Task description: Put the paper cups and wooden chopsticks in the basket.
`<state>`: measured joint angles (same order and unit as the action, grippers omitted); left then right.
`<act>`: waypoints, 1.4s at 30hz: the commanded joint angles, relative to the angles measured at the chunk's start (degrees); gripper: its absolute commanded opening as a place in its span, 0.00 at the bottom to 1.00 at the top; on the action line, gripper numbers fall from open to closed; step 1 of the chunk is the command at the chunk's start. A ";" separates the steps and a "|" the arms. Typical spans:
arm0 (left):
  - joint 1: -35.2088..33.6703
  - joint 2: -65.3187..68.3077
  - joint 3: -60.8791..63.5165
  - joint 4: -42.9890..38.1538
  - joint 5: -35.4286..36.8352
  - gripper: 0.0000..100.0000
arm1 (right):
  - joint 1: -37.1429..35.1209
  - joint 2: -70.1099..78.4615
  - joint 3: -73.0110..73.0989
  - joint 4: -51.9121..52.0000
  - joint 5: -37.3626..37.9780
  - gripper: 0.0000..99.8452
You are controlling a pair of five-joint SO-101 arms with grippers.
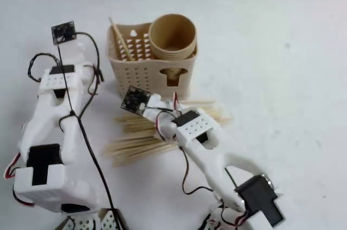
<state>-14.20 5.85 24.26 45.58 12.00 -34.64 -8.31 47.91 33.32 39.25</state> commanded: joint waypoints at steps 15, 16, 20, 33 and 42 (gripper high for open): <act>0.57 -1.63 -0.26 -0.97 0.44 0.17 | 0.66 -33.27 5.27 9.36 -9.23 0.02; 0.57 -1.63 -0.26 -0.97 0.44 0.17 | 0.66 -35.30 5.19 10.59 -9.85 0.02; 0.57 -1.63 -0.26 -0.97 0.44 0.17 | 0.22 -43.47 2.99 15.87 -10.90 0.02; 0.57 -1.63 -0.26 -0.97 0.44 0.17 | -0.57 -40.75 -26.55 15.52 -13.19 0.02; 0.48 -1.63 -0.26 -0.79 0.44 0.17 | -0.75 -11.91 -51.08 -1.89 -25.41 0.02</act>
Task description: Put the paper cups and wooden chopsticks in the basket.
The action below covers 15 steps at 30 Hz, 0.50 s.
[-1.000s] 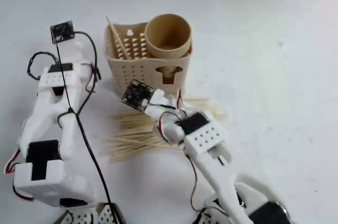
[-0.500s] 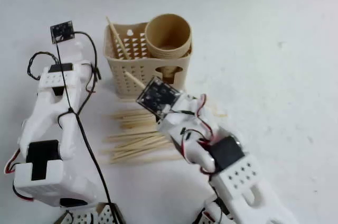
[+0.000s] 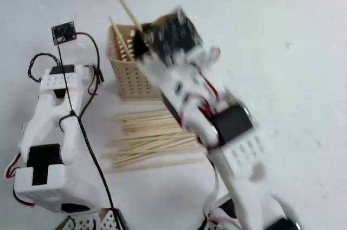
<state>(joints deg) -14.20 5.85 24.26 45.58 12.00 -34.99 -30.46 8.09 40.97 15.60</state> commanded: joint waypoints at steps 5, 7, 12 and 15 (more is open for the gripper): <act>0.48 -1.63 -0.35 -0.97 0.44 0.17 | -1.36 19.82 -21.19 -14.37 -1.85 0.02; 0.48 -1.63 -0.44 -0.97 0.44 0.17 | -1.63 22.64 -24.00 -17.10 -1.85 0.02; 0.48 -1.63 -0.44 -0.97 0.44 0.17 | -2.15 28.44 -26.29 -21.93 -2.29 0.02; 0.48 -1.63 -0.44 -0.97 0.44 0.17 | -2.24 31.69 -26.20 -22.37 -2.37 0.02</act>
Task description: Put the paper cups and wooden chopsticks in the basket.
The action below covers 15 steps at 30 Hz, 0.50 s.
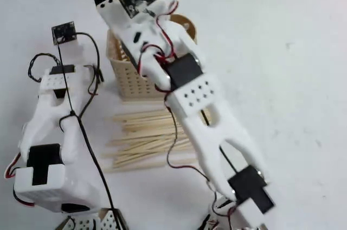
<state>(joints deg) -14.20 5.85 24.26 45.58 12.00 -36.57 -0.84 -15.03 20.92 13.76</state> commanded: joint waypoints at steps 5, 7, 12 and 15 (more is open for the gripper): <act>0.48 -1.63 -0.35 -0.97 0.44 0.17 | -1.01 4.79 -1.67 -2.51 -0.62 0.02; 0.48 -1.63 -0.35 -0.97 0.44 0.17 | -1.01 4.18 1.05 -3.56 -2.46 0.02; 0.48 -1.63 -0.35 -0.97 0.44 0.17 | -0.48 -0.57 14.07 -10.86 -5.36 0.02; 0.48 -1.63 -0.35 -0.97 0.44 0.17 | -0.48 -4.00 22.59 -17.10 -5.36 0.02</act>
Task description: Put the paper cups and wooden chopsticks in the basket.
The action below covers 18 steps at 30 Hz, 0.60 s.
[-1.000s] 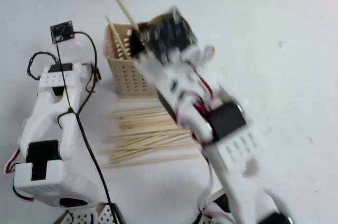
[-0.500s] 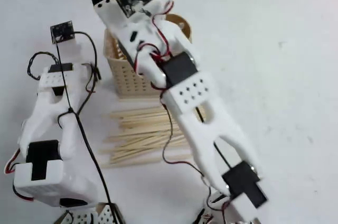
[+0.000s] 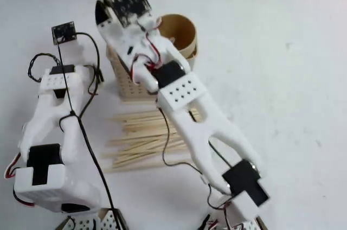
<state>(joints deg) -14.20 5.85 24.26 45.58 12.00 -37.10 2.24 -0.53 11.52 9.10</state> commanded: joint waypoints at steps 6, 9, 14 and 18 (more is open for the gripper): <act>0.48 -1.63 -0.35 -0.97 0.44 0.17 | -0.04 -11.56 14.86 -8.66 -0.62 0.02; 0.48 -1.63 -0.35 -0.79 0.44 0.17 | -0.04 -13.41 17.67 -8.66 -0.62 0.02; 0.48 -1.63 -0.35 -0.70 0.44 0.17 | 0.04 -14.99 21.10 -8.66 -0.62 0.02; 0.48 -1.63 -0.26 -0.70 0.44 0.17 | 0.04 -16.13 21.89 -5.76 -0.62 0.02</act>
<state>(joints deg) -14.20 5.85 24.26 45.58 12.00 -37.10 -10.24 21.54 4.40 8.84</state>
